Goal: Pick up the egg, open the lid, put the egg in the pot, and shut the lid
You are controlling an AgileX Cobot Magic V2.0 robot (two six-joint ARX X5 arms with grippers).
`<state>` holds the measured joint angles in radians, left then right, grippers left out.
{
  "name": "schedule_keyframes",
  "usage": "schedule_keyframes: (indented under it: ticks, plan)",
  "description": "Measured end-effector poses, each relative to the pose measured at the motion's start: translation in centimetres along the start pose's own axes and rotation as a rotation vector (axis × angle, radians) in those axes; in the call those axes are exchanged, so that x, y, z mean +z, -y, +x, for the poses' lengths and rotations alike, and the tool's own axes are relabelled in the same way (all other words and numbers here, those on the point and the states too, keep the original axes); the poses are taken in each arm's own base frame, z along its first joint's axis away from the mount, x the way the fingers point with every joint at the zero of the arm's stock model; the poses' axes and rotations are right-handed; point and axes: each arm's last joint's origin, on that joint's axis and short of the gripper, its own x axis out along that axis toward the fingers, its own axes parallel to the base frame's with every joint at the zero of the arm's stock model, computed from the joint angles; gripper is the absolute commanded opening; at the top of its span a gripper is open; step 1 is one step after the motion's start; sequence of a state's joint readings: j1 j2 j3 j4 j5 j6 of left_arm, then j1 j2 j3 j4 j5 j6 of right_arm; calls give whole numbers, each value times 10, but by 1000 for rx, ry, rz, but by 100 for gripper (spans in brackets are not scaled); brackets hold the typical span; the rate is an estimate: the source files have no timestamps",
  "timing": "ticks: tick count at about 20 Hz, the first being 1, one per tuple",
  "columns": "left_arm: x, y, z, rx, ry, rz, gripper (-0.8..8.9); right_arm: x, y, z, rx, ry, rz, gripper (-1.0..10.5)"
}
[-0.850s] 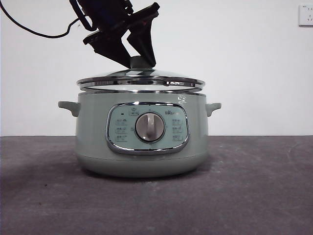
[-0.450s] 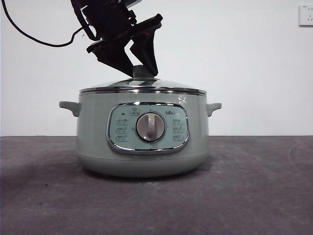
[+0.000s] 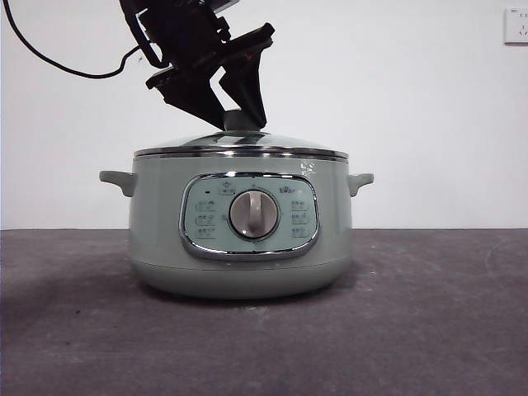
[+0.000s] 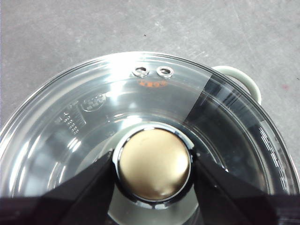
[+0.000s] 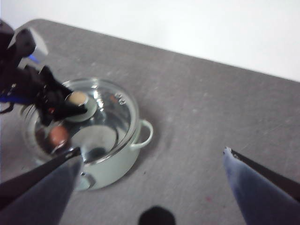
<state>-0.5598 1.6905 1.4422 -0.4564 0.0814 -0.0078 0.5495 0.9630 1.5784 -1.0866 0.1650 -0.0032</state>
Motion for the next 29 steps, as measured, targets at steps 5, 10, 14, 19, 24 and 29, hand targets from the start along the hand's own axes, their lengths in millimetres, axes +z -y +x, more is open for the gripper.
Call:
schedule_keyframes:
  ticks: [5,10,14,19,24,29]
  plan:
    - [-1,0,0,0,-13,-2,491,-5,-2,0,61,-48,-7,503]
    - [-3,1,-9,1,-41,-4,491,-10,-2,3,61,-123,-17,503]
    - [1,4,-47,0,-20,-3,490,-14,-5,7,133,-187,-19,500]
    - [-8,12,-125,-53,-36,-5,490,-17,-11,17,277,-280,-13,492]
    - [-31,21,-193,-179,-68,-13,273,-19,-16,33,347,-378,-5,151]
    - [-43,23,-218,-187,-70,-13,-6,-18,-17,41,347,-400,-9,-11]
